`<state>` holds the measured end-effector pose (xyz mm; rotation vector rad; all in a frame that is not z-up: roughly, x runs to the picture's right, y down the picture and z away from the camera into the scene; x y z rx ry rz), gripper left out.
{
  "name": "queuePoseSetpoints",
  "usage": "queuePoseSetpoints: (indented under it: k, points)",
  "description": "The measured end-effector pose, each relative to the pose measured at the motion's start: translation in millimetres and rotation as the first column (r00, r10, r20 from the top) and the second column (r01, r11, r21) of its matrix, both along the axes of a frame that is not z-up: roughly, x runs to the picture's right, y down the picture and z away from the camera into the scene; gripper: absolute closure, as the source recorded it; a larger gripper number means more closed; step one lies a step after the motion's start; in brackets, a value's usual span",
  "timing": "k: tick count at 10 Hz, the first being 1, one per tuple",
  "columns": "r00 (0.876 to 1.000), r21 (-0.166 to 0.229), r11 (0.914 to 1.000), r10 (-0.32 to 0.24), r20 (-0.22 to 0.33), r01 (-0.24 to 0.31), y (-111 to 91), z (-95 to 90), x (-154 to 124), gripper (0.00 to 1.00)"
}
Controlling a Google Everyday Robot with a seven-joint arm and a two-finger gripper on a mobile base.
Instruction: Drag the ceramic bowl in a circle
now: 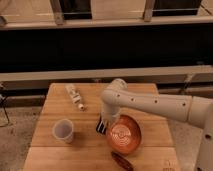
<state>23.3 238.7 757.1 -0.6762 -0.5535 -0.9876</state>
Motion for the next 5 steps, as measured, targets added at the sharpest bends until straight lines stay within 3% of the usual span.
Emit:
queuePoseSetpoints:
  k: [3,5]
  points:
    - [0.998,0.007,0.9996,0.026,-0.058,-0.026,13,-15.2,51,1.00]
    - [0.992,0.016,0.9983,0.058,-0.109,-0.057,13,-16.0,86,1.00]
